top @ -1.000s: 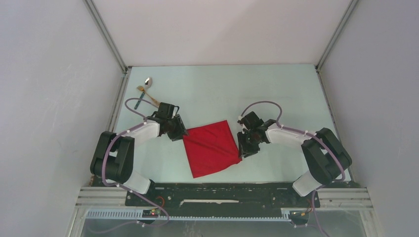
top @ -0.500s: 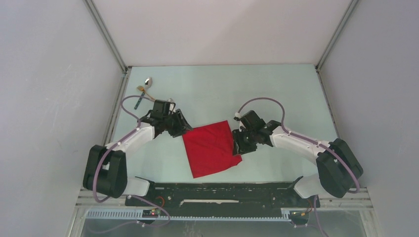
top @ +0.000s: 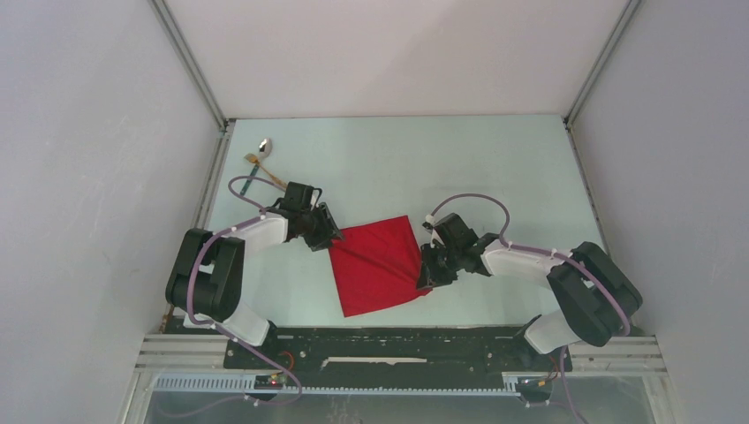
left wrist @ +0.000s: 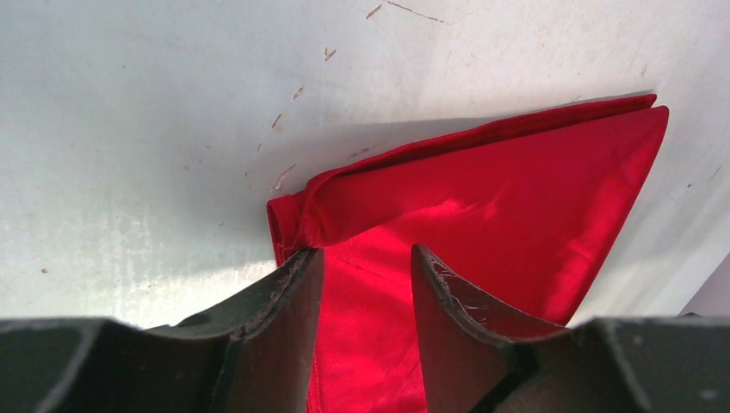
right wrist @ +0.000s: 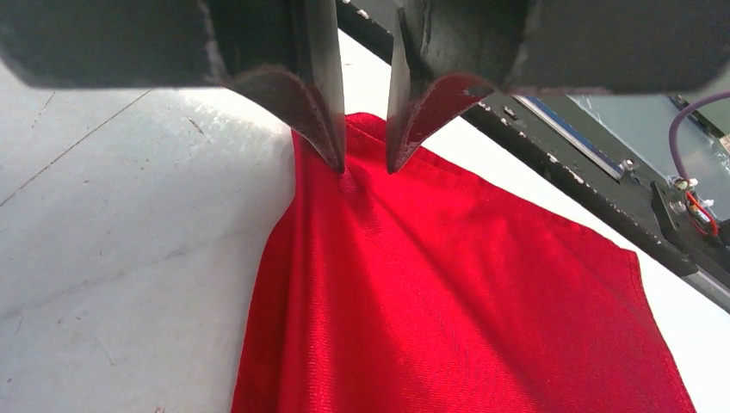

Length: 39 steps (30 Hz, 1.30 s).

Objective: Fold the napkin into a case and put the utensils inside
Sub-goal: Smooth out the lower triangle-folded napkin at the center of the board, then pick up the lower triangle-folded napkin from the center of the board.

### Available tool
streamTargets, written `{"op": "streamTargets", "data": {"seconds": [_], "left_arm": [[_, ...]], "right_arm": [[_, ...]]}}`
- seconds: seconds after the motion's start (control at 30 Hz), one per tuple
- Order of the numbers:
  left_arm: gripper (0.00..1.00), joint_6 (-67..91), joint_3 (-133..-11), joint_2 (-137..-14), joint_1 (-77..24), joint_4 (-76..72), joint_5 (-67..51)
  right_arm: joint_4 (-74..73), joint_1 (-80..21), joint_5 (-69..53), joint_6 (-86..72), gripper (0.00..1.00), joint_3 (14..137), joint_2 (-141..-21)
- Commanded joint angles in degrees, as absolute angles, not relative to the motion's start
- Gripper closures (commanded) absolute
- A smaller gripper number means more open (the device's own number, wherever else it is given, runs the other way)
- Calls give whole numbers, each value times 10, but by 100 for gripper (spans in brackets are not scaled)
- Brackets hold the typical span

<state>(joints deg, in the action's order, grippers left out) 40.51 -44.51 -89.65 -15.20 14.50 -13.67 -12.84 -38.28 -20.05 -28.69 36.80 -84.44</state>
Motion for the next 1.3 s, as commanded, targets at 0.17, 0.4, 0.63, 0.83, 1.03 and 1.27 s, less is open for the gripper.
{"op": "streamTargets", "data": {"seconds": [0.17,0.4,0.63,0.83,1.03,1.27], "left_arm": [[48,387,-456,-806,-151,176,-126],[44,377,-468,-677,-151,249,-144],[23,335,-505,-559,-143,398,-13],[21,348,-535,-548,-51,480,-12],[20,366,-546,-535,58,509,-45],[19,362,-548,-515,76,519,-35]], "right_arm": [[-180,-415,-115,-271,54,391,-763],[-235,-487,-37,-224,37,450,-734],[-239,-642,31,-207,13,571,-828],[-459,-709,96,-358,13,853,-1067],[-587,-755,82,-476,9,1044,-1203],[-659,-753,75,-504,21,1134,-1296]]}}
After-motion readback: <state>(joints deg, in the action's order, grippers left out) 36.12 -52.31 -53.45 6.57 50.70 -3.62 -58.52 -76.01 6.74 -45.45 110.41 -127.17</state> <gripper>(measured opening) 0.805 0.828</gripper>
